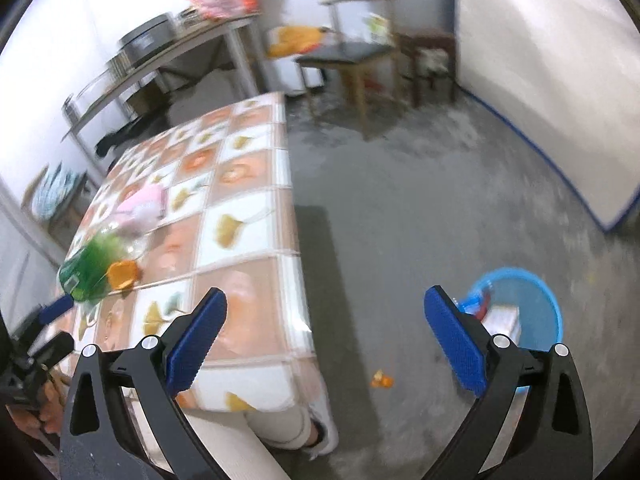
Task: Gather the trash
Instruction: 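Return to the table and grasp the green plastic bottle with the left gripper, then grasp the orange peel with the right gripper while the left gripper holds the bottle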
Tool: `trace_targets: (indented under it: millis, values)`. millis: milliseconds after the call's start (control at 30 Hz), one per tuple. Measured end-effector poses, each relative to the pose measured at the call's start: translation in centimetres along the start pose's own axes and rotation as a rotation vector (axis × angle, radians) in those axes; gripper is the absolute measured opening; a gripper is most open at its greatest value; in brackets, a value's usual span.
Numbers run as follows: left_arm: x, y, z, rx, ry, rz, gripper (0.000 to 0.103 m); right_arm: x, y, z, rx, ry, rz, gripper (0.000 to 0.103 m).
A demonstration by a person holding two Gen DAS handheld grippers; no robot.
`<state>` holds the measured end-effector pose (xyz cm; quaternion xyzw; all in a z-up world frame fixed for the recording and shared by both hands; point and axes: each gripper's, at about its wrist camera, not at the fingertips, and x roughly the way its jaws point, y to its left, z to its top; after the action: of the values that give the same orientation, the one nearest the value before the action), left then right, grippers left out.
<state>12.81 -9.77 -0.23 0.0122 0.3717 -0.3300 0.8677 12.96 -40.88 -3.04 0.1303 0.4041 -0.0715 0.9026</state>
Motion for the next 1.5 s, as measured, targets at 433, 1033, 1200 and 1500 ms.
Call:
trace_targets:
  millis: [433, 1033, 1200, 1500]
  values:
    - [0.3, 9.2, 5.9, 0.224, 0.103, 0.104, 0.097, 4.1, 11.6, 1.2, -0.14, 0.067, 0.089, 0.095]
    - [10.3, 10.9, 7.0, 0.337, 0.553, 0.136, 0.068, 3.4, 12.3, 0.6, -0.126, 0.097, 0.142, 0.095]
    - [10.6, 10.2, 6.9, 0.351, 0.545, 0.148, 0.065, 3.7, 11.3, 0.1, -0.108, 0.115, 0.152, 0.095]
    - [9.0, 9.9, 6.3, 0.331, 0.478, 0.165, 0.06, 3.8, 10.7, 0.0, -0.104, 0.13, 0.17, 0.095]
